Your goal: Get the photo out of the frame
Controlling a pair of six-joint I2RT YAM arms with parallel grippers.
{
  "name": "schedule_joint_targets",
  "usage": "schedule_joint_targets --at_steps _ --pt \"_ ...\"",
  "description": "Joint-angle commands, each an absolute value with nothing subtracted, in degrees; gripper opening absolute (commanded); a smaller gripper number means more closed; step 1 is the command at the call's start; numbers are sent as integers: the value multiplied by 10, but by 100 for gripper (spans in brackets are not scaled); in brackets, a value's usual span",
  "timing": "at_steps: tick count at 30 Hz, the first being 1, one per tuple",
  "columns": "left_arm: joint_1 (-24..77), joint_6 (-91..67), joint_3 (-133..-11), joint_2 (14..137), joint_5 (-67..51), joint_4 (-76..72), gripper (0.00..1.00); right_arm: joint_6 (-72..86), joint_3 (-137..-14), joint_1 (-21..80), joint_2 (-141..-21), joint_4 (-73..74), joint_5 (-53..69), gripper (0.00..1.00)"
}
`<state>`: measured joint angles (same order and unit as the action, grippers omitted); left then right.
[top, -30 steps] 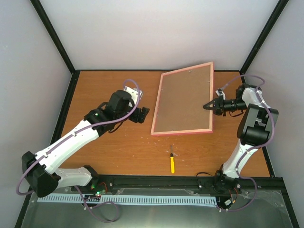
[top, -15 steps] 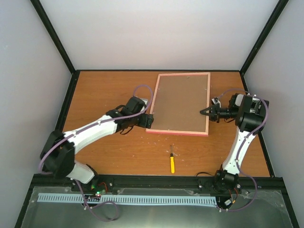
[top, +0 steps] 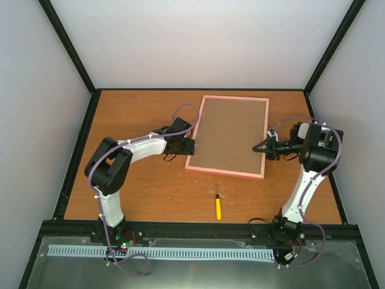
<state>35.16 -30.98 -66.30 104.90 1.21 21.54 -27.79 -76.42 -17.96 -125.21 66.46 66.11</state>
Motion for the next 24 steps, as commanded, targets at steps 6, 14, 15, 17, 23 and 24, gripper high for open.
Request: schedule_joint_targets --at_steps 6,14,15,17,23,24 --pt "347 -308 -740 1131 3 209 59 -169 -717 -179 -1148 514 541 38" --pt "347 -309 -712 1130 0 205 48 -146 -689 -138 -1103 457 458 44" --pt "347 -310 -706 1128 0 204 48 -141 -686 -130 -1095 449 445 44" --pt "347 -312 -691 1117 -3 197 49 -131 -683 -109 -1080 434 418 45" --pt "347 -317 -630 1066 -8 187 52 -123 -681 -38 -1057 416 344 51" --pt "347 -321 -618 1056 1 190 50 -122 -681 -23 -1056 415 338 52"
